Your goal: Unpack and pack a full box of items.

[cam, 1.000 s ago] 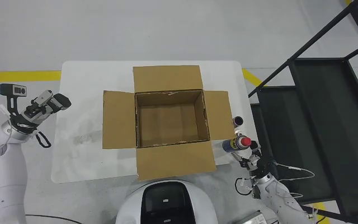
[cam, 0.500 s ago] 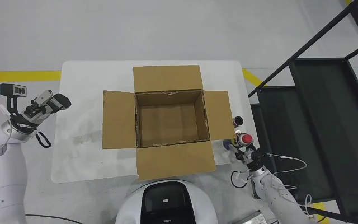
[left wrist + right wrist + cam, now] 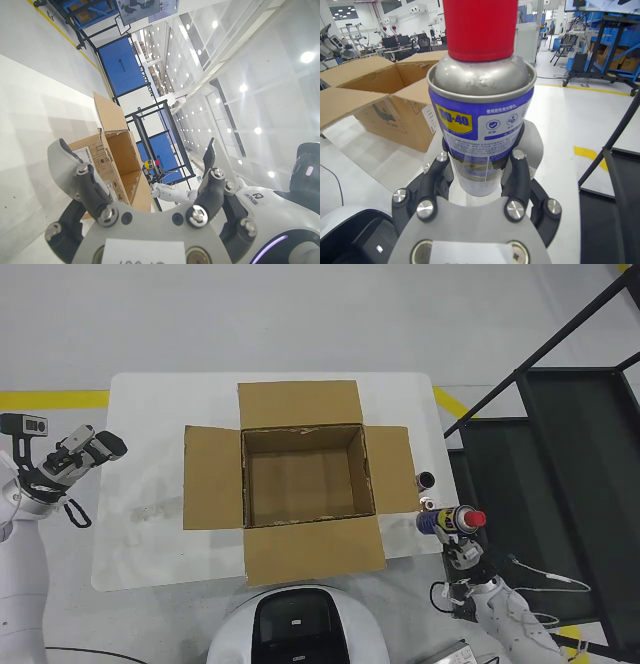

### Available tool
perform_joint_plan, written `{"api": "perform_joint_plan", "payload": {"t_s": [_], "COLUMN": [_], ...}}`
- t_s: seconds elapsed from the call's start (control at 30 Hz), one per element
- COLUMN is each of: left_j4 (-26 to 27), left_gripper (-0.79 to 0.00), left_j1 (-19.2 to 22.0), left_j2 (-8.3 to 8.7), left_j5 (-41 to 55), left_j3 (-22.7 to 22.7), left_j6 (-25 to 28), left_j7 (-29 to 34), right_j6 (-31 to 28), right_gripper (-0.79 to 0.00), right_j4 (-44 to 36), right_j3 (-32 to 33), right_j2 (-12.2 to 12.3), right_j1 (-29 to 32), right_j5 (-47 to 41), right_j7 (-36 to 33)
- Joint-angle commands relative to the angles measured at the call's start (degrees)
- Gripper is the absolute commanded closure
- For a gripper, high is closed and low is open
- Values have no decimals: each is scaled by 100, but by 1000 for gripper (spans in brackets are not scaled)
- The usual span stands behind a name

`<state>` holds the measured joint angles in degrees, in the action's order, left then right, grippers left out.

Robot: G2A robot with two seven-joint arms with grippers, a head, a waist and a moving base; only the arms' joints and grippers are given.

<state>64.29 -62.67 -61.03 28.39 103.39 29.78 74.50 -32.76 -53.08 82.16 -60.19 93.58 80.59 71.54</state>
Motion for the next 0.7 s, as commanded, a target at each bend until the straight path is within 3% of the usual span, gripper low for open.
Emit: {"api": "perform_joint_plan", "payload": {"t_s": [0.0,0.17,0.33,0.5,0.67], "left_j4": [0,0,0,0,0], "left_gripper": [-785,-785,-785,-785,-785], "left_j1": [0,0,0,0,0], "left_j2": [0,0,0,0,0], "left_j5": [0,0,0,0,0], "left_j3": [0,0,0,0,0], "left_j6": [0,0,0,0,0], "left_j7": [0,0,0,0,0], "right_j6": [-84,365,700,783,769], "right_gripper": [0,0,0,0,0], "right_j4": [-516,-1858,-3328,-4356,-4735], "right_j3": [417,1164,1508,1357,836], "right_j2": [104,242,273,264,211], "right_j1": [244,622,957,996,674], "right_j5": [-105,-112,-84,197,244], "right_j7": [-179,-1321,-2481,-3449,-4154]}}
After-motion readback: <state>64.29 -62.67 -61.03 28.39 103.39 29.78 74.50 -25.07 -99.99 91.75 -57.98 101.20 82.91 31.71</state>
